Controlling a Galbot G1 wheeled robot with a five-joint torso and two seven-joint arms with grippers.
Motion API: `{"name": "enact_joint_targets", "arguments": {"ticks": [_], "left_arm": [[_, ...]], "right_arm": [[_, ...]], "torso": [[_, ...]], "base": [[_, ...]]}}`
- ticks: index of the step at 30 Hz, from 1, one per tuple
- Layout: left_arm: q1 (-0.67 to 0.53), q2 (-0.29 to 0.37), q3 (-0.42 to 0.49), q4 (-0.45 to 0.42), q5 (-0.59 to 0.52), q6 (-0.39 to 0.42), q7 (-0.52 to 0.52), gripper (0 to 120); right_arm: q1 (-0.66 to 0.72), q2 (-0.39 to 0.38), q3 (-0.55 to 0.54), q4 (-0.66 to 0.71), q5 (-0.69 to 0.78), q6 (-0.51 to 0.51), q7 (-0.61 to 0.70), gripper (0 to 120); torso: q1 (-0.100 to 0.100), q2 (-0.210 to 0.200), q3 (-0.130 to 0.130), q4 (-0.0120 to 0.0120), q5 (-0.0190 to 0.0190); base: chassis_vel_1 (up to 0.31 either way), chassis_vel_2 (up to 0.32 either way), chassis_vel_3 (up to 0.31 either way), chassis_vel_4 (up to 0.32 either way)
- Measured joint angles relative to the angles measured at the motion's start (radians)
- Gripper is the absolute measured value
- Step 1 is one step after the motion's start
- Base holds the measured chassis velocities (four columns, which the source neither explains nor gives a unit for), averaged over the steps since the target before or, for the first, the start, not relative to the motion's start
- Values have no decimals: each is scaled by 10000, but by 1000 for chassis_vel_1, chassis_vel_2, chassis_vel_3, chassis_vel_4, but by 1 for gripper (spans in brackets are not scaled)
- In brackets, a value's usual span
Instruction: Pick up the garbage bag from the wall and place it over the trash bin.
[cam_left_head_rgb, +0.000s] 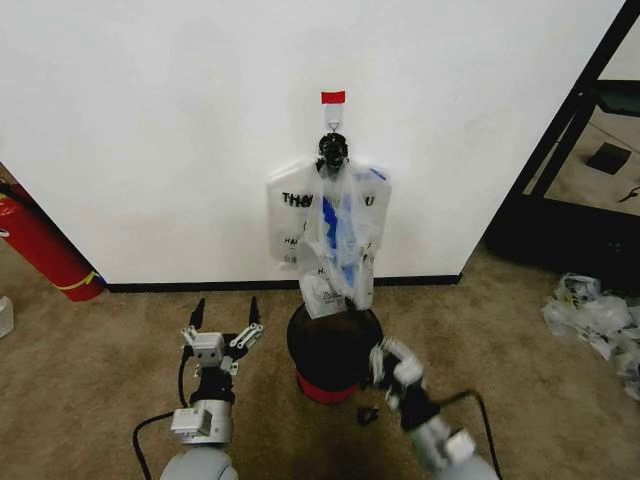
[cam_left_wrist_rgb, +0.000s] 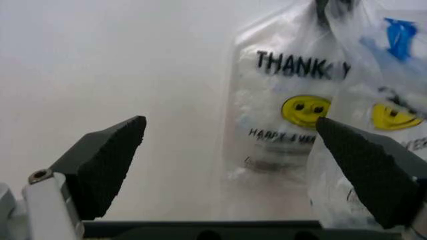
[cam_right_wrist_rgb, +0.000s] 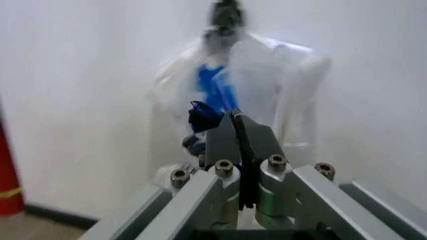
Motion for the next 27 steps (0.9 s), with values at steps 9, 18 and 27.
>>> {"name": "enact_joint_targets", "arguments": {"ticks": [9, 18, 27], "left_arm": [[-1989, 1619, 1404, -748, -2203, 1865, -296, 99], [-7455, 4539, 4588, -1099, -7365, 4371, -849, 95], [-11028, 4550, 7766, 630, -7890, 4665, -681, 94]], "right_arm": [[147, -267, 199, -199, 89, -190, 6, 0], [-28, -236, 340, -234, -232, -166, 1, 0], [-226, -213, 478, -111, -368, -148, 10, 0]], "torso": [[0, -1, 1, -6, 1], [1, -1, 1, -4, 6], [0, 0, 0, -4, 3]], "base": [[0, 0, 0, 0], [0, 0, 0, 0], [0, 0, 0, 0]]}}
